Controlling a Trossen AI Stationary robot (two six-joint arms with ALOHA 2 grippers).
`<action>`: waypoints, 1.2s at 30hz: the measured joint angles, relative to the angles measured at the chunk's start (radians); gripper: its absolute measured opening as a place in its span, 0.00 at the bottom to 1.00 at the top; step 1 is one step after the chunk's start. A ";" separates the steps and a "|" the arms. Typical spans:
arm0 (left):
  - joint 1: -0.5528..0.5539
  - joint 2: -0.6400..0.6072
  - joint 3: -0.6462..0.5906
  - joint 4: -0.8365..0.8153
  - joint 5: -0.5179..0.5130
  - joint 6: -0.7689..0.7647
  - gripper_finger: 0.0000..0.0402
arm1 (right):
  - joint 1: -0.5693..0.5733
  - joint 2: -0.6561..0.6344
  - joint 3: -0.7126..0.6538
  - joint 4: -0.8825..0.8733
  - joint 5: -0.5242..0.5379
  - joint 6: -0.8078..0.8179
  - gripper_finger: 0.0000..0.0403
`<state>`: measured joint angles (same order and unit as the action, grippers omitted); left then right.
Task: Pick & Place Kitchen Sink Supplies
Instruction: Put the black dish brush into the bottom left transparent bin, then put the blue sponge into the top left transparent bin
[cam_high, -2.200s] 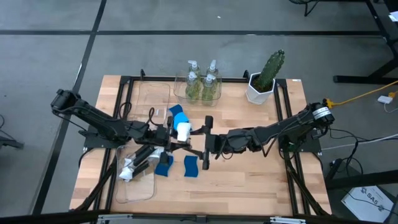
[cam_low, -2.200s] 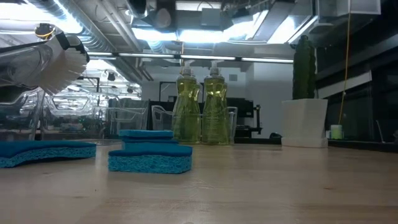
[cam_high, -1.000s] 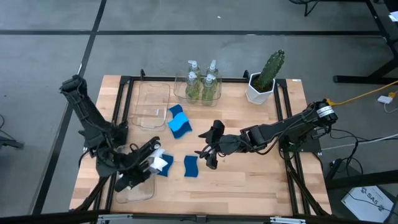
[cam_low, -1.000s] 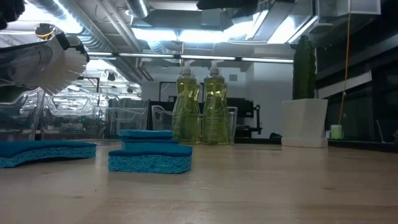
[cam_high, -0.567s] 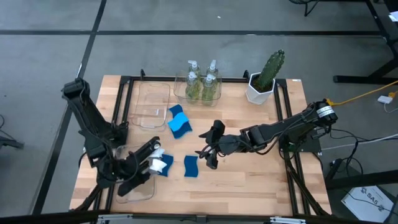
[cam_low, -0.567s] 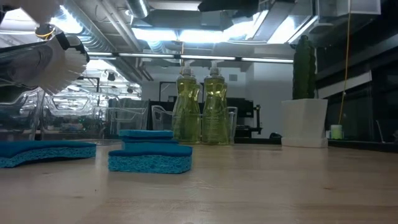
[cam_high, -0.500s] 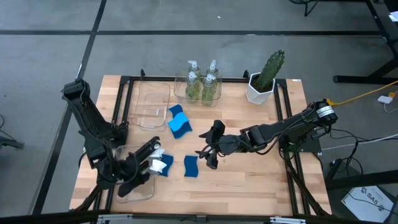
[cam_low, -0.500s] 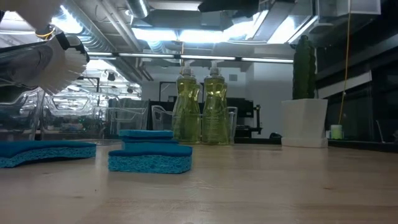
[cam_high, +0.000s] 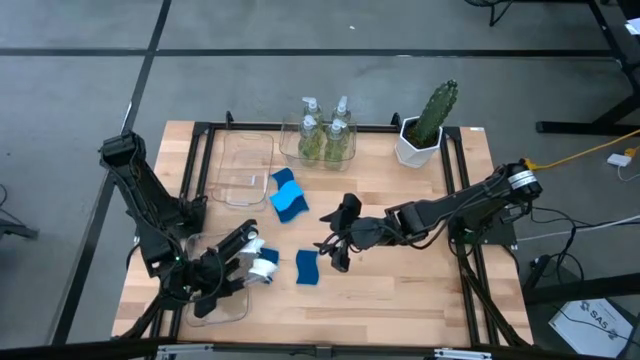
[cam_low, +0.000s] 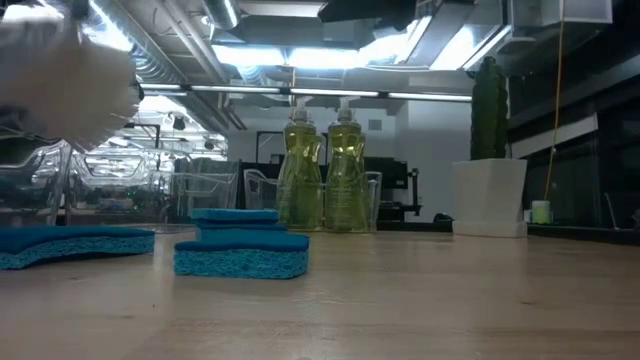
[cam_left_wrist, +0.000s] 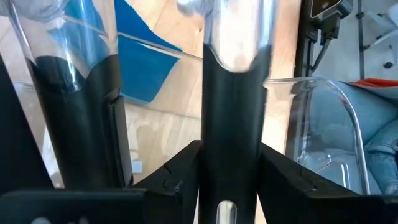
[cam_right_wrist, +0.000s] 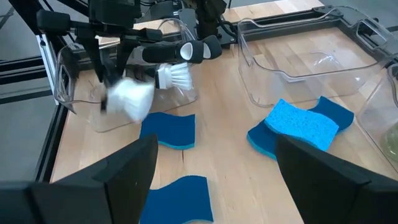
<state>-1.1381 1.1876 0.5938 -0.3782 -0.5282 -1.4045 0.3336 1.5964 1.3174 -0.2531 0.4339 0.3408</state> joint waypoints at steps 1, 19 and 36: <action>0.000 0.000 0.000 0.000 0.003 -0.006 0.32 | 0.000 0.002 0.000 0.000 0.000 0.000 0.80; 0.001 -0.001 0.002 -0.117 0.048 -0.123 0.44 | 0.000 0.044 -0.001 0.008 -0.001 -0.008 0.80; 0.001 -0.205 0.000 -0.191 -0.054 0.058 0.45 | -0.002 0.044 -0.001 0.009 0.000 -0.012 0.80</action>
<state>-1.1374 0.9825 0.5934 -0.5690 -0.5821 -1.3467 0.3321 1.6405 1.3163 -0.2440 0.4335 0.3290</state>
